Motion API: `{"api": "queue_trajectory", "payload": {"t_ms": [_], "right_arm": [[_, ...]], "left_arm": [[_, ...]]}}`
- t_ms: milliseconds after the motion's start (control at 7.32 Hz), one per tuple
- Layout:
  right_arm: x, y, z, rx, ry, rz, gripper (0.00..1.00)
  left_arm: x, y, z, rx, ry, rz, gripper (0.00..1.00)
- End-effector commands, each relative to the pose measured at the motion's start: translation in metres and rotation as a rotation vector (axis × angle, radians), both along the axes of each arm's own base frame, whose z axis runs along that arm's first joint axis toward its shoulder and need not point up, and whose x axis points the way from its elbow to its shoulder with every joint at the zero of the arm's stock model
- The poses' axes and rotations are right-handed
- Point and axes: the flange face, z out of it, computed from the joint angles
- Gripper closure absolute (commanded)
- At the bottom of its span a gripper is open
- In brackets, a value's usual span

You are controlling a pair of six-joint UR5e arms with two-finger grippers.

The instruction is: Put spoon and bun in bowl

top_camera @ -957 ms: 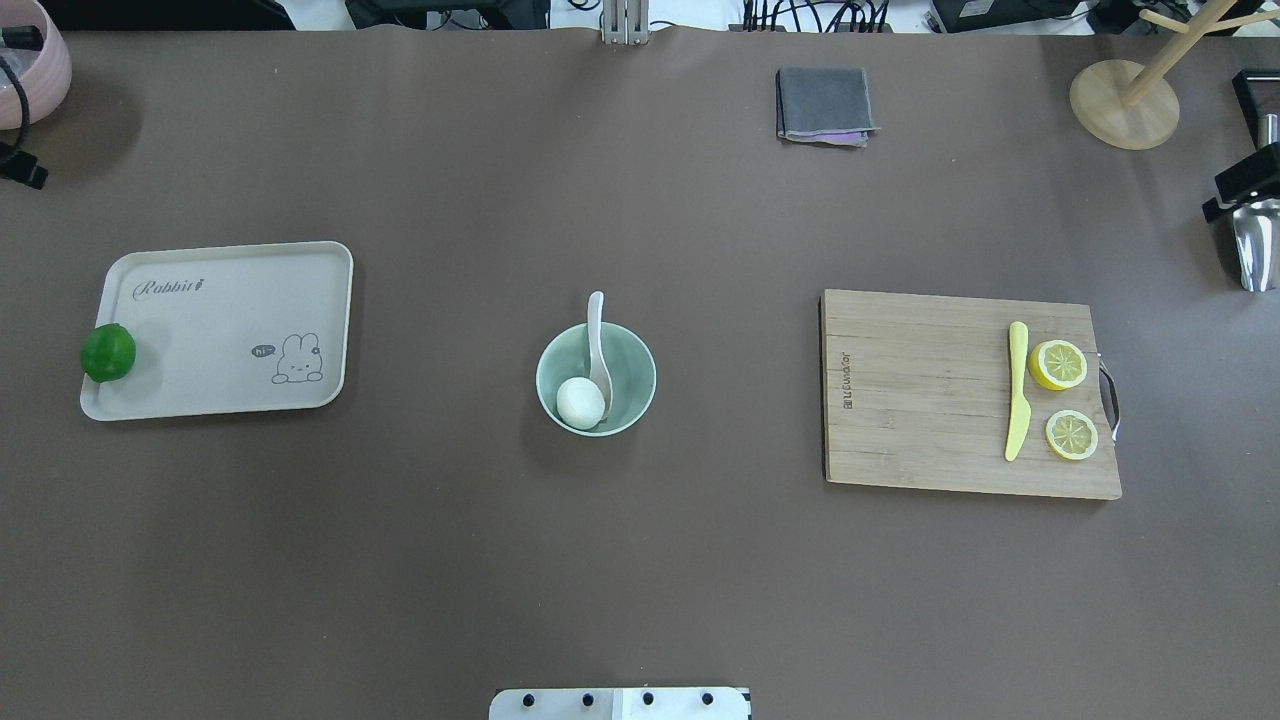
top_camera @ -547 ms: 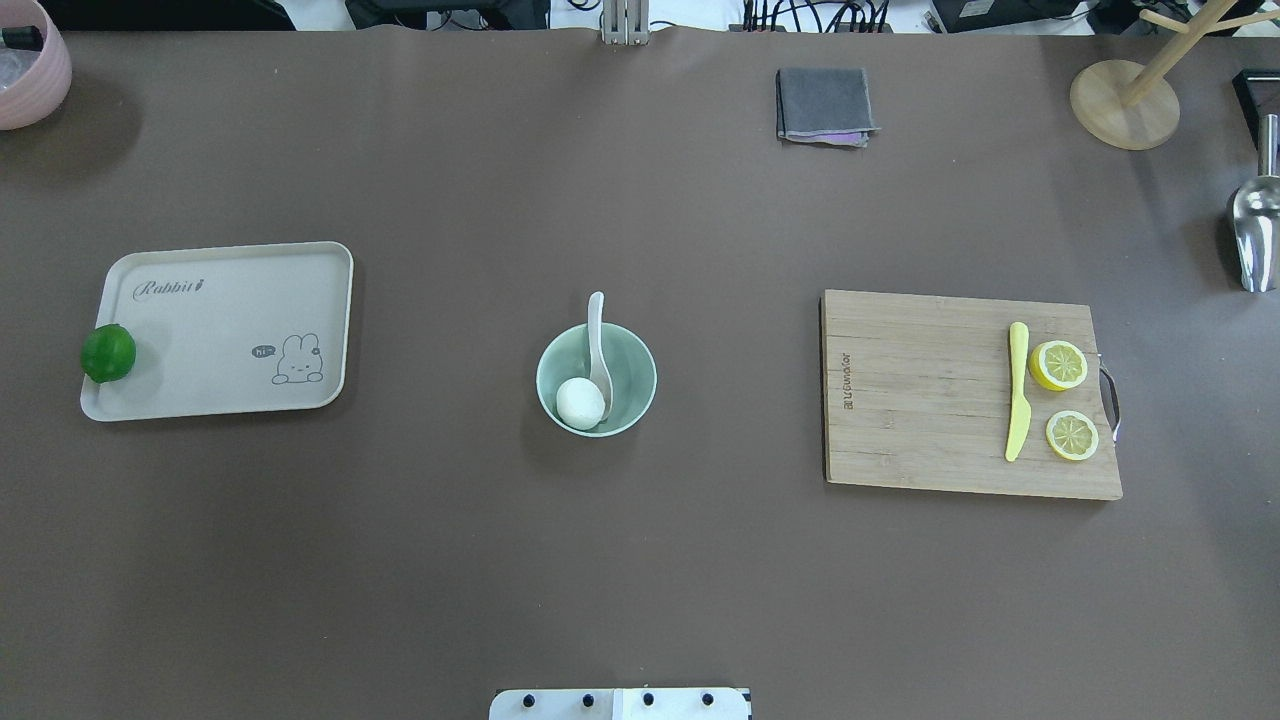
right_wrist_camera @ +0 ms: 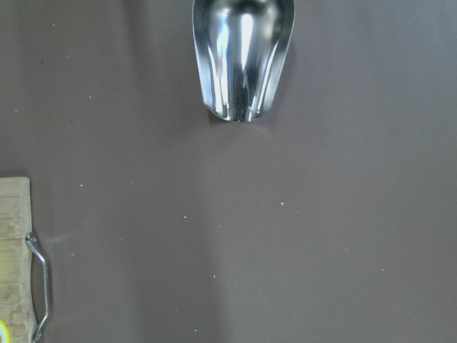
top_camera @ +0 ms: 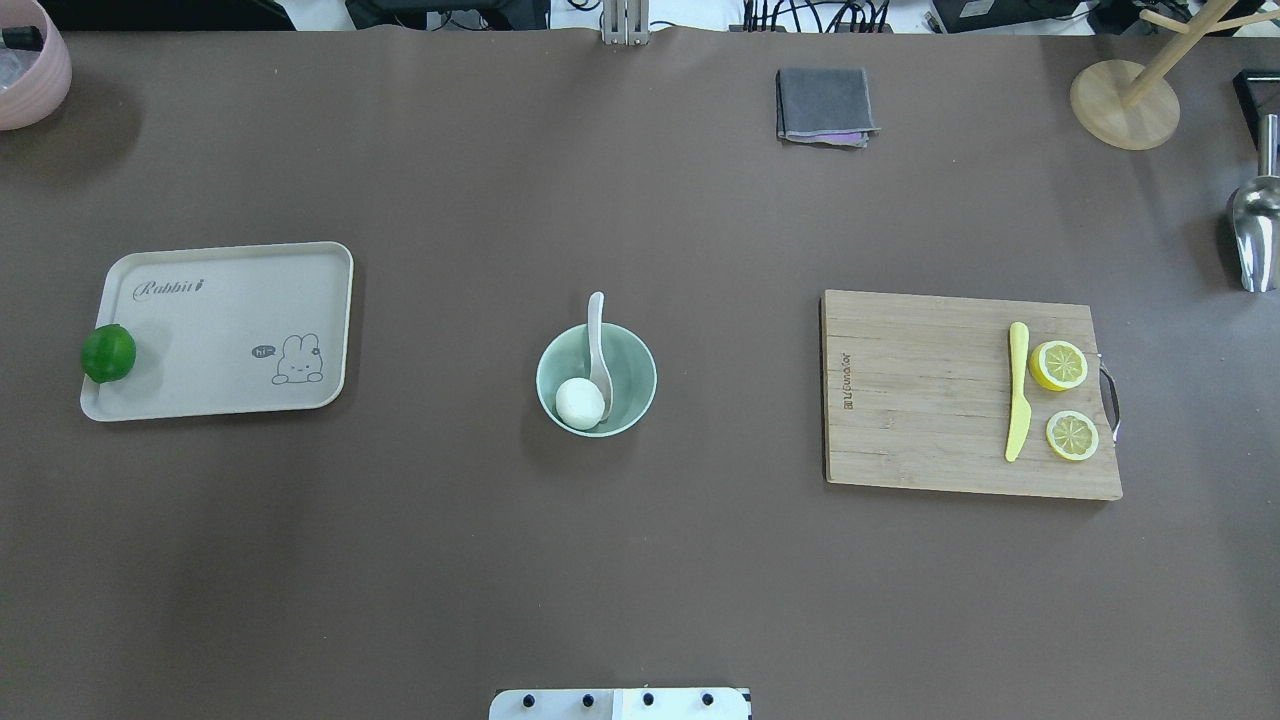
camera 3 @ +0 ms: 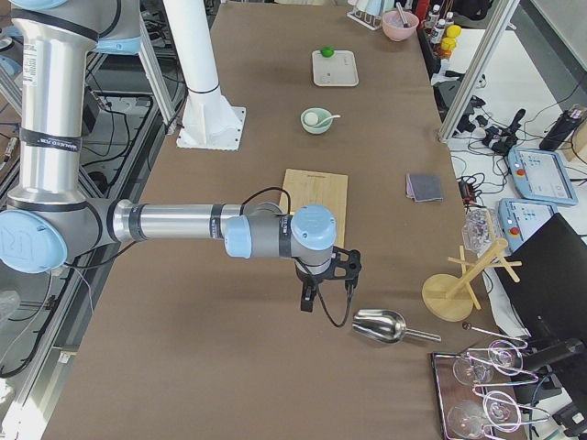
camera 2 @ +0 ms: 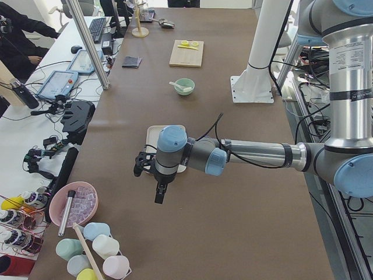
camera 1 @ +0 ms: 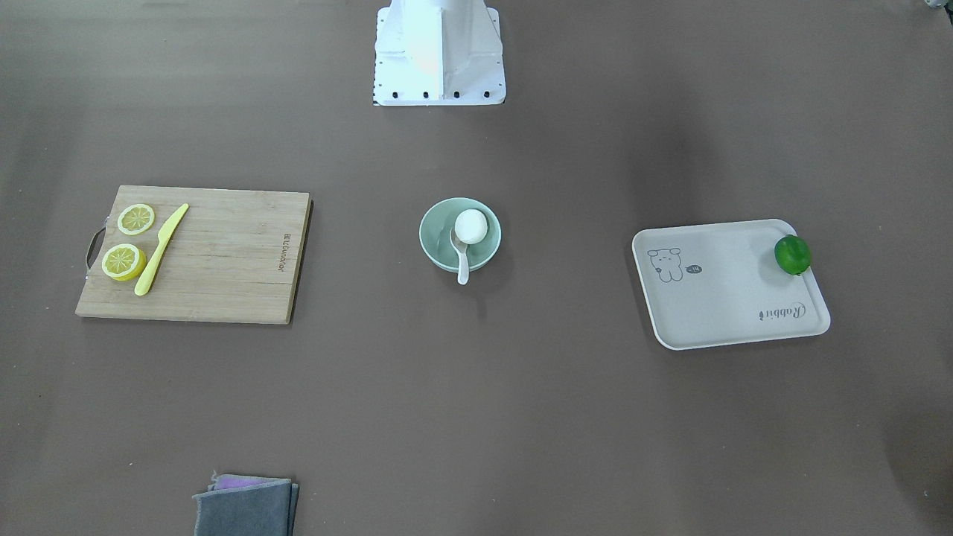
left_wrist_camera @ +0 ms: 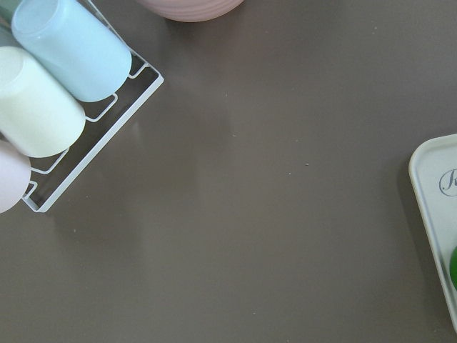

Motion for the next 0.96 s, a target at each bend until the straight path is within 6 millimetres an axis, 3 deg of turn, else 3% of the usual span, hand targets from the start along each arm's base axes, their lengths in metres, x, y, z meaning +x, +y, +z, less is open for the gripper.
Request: {"api": "queue_trajectory", "payload": {"t_ms": [0, 820], "right_arm": [[0.002, -0.001, -0.001, 0.015, 0.004, -0.009, 0.00], [0.001, -0.003, -0.005, 0.019, -0.007, -0.009, 0.00]], "left_arm": [[-0.026, -0.006, -0.010, -0.067, 0.087, -0.045, 0.01], [-0.026, -0.005, 0.002, -0.088, 0.087, -0.045, 0.01]]}}
